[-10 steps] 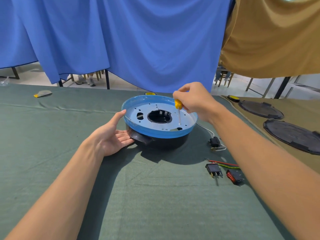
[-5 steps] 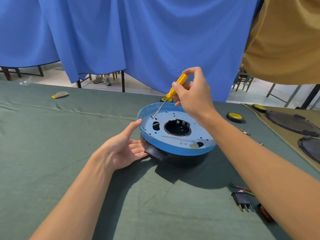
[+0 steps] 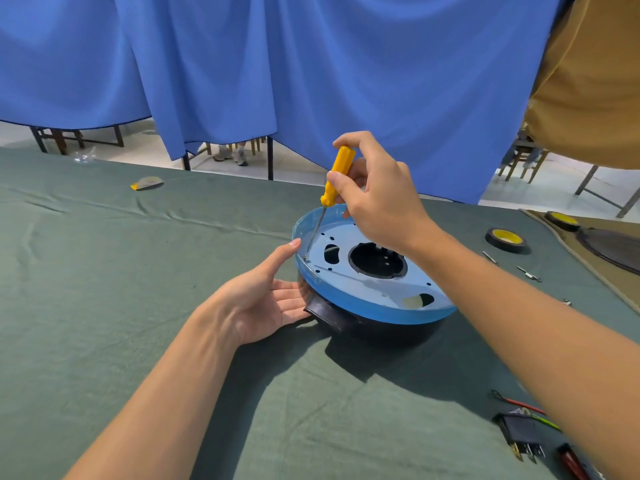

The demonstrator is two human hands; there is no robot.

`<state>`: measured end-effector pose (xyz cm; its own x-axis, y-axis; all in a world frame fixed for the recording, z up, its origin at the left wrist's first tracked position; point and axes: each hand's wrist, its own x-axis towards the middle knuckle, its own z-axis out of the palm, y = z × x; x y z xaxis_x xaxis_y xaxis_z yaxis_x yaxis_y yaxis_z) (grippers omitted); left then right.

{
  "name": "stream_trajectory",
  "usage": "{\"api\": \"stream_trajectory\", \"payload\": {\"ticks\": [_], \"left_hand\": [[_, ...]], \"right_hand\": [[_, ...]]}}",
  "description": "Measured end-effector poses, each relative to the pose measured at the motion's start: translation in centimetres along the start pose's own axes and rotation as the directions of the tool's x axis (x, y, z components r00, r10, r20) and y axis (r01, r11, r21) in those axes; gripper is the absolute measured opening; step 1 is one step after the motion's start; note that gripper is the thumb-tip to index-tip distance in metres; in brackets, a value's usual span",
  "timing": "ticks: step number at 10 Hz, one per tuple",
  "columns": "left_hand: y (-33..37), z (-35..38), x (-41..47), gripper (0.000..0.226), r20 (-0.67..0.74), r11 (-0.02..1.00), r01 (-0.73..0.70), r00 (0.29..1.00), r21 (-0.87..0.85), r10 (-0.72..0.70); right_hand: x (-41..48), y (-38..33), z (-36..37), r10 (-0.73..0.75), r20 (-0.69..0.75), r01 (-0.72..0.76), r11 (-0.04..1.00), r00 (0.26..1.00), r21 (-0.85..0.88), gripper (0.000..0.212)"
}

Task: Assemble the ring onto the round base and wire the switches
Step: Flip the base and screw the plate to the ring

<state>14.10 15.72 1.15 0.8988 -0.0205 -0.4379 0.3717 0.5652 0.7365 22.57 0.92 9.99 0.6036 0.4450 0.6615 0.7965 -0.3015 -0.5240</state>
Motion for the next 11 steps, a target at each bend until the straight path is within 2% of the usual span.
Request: {"api": "stream_trajectory", "payload": {"ticks": [4, 7, 10, 11], "left_hand": [[0.1, -0.2, 0.3, 0.085, 0.024, 1.0, 0.012, 1.0, -0.011, -0.012], [0.0, -0.2, 0.1, 0.082, 0.033, 1.0, 0.007, 0.999, -0.008, -0.007], [0.0, -0.1, 0.0, 0.087, 0.031, 1.0, 0.006, 1.0, -0.013, -0.006], [0.0, 0.0, 0.0, 0.09, 0.024, 1.0, 0.002, 1.0, -0.007, -0.002]], "right_hand": [[-0.2, 0.0, 0.6, -0.064, 0.042, 0.066, 0.997, 0.997, -0.047, 0.025], [-0.3, -0.2, 0.7, -0.058, 0.059, 0.061, 0.996, 0.997, -0.059, 0.027], [0.7, -1.4, 0.2, -0.081, 0.248, 0.107, 0.99, 0.965, -0.089, 0.024], [1.1, -1.6, 0.1, -0.091, 0.245, 0.128, 0.982, 0.965, -0.142, 0.018]]}}
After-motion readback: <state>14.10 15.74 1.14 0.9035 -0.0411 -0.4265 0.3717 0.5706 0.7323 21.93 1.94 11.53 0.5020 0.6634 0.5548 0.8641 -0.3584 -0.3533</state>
